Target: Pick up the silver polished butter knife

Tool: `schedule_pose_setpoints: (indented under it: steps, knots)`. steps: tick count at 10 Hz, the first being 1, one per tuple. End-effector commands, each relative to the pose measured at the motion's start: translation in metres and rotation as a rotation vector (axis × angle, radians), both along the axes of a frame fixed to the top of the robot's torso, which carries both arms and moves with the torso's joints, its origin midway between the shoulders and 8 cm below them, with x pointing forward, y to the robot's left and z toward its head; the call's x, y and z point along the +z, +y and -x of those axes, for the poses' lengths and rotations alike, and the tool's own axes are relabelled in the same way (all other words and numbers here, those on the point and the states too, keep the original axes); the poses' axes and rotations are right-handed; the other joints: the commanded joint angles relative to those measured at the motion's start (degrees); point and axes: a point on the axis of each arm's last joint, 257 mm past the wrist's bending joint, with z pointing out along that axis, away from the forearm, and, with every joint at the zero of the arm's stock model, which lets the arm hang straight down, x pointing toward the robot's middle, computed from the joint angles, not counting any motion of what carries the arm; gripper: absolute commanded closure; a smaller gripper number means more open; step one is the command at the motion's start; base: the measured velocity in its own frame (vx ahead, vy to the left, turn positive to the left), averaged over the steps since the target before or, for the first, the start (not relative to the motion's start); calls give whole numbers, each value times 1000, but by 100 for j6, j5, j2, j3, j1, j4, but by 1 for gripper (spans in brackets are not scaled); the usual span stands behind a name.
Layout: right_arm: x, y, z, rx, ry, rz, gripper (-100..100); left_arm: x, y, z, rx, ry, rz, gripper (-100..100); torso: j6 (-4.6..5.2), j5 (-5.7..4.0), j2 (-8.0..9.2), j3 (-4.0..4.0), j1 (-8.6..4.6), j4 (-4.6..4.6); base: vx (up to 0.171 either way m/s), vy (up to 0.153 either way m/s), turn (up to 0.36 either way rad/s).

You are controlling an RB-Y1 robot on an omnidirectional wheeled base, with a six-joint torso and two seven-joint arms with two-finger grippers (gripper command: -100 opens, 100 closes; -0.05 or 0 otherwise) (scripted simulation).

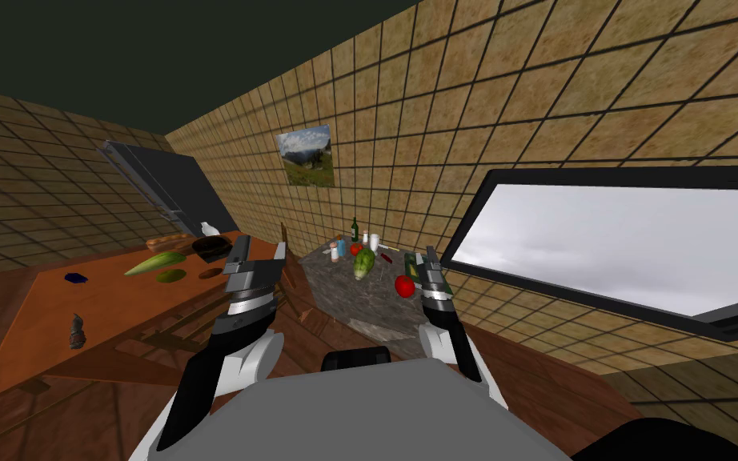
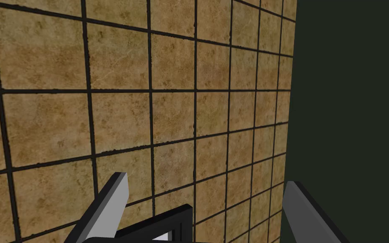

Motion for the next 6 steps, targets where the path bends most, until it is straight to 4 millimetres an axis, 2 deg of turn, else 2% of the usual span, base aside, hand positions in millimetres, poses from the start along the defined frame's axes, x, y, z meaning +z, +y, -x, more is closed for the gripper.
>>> schedule_pose_setpoints:
  steps: [1, 6]
  knots:
    - [-1, 2, -1, 12, 9, 28, -100, 0, 0, 0, 0, 0, 0, 0, 0, 0, 0, 0, 0, 0, 12, 5, -3]
    - [-12, 7, -7, 47, 63, 118, -100, 0, 0, 0, 0, 0, 0, 0, 0, 1, -8, -5, 4, -2, 19, 12, 4]
